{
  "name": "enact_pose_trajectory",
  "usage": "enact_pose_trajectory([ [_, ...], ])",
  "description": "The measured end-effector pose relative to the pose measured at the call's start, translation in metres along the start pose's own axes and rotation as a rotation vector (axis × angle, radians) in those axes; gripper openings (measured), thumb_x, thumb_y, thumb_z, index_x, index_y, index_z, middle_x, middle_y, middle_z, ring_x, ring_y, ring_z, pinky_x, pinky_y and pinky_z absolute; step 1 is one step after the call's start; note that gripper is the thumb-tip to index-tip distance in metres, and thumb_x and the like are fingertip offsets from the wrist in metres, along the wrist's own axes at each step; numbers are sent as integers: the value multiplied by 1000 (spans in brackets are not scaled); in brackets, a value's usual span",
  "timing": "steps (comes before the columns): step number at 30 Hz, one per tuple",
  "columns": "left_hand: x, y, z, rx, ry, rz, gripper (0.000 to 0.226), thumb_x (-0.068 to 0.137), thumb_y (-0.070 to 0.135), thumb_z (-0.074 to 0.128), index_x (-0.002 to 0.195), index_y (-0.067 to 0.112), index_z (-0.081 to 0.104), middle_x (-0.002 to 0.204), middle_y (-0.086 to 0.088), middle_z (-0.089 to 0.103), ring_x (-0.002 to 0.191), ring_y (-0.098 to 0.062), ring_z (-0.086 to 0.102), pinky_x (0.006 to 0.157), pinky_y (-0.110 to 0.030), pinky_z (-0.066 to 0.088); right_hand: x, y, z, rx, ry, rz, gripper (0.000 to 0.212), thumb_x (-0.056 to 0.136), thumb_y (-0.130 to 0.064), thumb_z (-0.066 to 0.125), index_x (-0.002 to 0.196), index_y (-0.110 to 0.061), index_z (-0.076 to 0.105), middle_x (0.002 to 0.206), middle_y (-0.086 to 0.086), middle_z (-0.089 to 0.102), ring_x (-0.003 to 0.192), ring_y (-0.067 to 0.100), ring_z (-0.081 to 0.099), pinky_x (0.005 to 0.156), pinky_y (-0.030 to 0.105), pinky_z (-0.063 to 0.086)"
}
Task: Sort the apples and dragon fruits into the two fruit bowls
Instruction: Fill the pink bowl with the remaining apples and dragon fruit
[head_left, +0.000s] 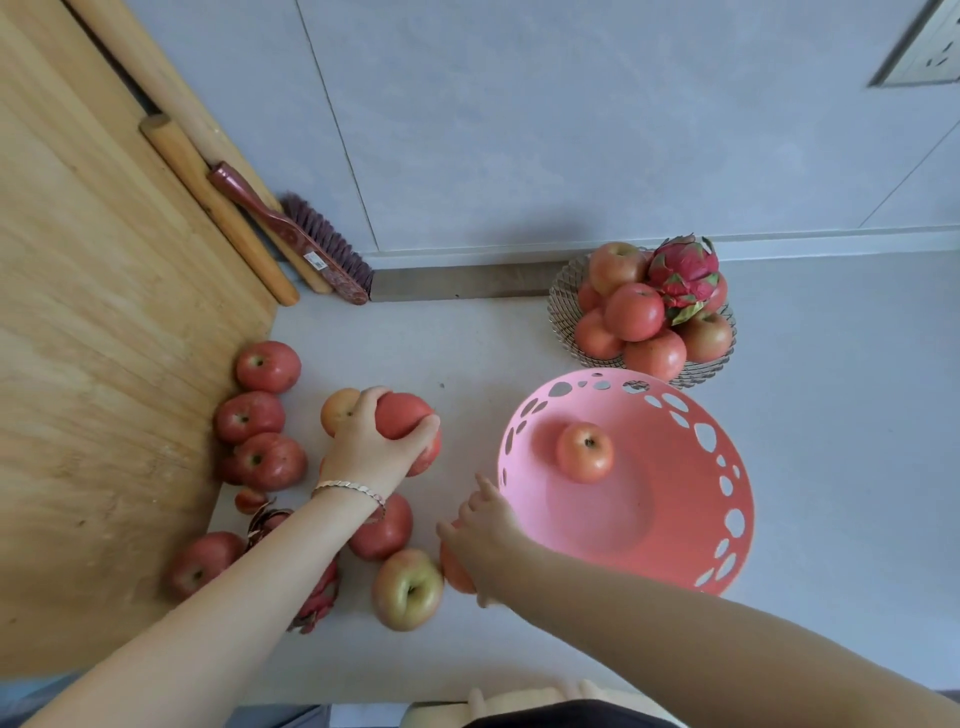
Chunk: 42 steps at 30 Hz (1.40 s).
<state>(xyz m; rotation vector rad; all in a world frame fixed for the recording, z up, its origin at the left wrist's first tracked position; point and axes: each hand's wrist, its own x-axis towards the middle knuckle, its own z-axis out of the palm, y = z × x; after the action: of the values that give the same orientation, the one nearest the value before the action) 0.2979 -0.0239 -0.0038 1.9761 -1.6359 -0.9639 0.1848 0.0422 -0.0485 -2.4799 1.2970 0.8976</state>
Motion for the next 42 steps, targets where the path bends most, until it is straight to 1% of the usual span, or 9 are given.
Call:
enact_pose_trajectory([
  [5,-11,-11,-3,-163,27,-23,52,75,41,68,121,26,47,111,8,51,101,-15,51,89,-28,38,0,-1,3,103,161,27,84,69,-35,76,135,-8,30,131,21,45,124,36,38,112,46,16],
  [9,-19,-8,-1,-289,121,-19,51,80,30,67,125,22,45,116,9,51,102,-9,47,89,-22,32,-40,26,-16,624,448,125,85,62,-24,72,135,-18,29,123,14,37,109,32,43,83,32,36],
  [13,-28,-1,7,-245,77,-73,60,76,35,69,124,19,37,110,3,47,96,-16,49,84,-25,32,-71,73,-3,871,505,352,86,61,-28,73,134,-18,27,128,5,36,113,30,46,86,29,35],
  [17,-41,6,21,-261,-27,-97,70,51,53,63,110,23,39,92,5,50,74,0,51,75,-24,34,-70,96,37,681,312,342,82,59,-25,73,130,-16,31,131,3,38,124,27,39,94,37,42],
  [28,-59,13,18,-124,-123,5,69,48,56,65,107,31,39,91,26,43,80,-5,53,75,-25,38,-36,79,57,93,224,193,89,47,-18,80,128,-8,45,118,12,55,108,33,52,101,68,26],
  [32,-60,14,24,-167,-151,-65,46,72,34,73,105,26,43,85,17,49,75,2,52,62,-16,38,-34,79,72,183,232,261,110,1,-36,81,107,-9,67,86,7,68,78,28,65,81,63,48],
  [34,-60,17,27,-197,-177,-109,39,77,32,69,106,22,45,83,17,50,73,6,50,55,-10,36,-39,80,70,270,224,276,121,9,-46,84,120,-7,58,103,10,66,98,32,64,88,63,44],
  [37,-62,21,31,-255,-187,-152,37,78,34,67,105,16,48,82,14,53,73,4,51,56,-14,36,-53,83,51,546,298,220,124,55,-46,82,147,-13,6,150,10,19,143,30,11,115,54,9],
  [42,-65,37,41,-270,-238,-137,36,76,39,67,99,19,48,81,15,55,73,3,52,60,-17,39,-95,92,16,1059,398,88,124,57,-36,85,146,-28,-2,144,-7,16,129,6,19,108,27,27],
])
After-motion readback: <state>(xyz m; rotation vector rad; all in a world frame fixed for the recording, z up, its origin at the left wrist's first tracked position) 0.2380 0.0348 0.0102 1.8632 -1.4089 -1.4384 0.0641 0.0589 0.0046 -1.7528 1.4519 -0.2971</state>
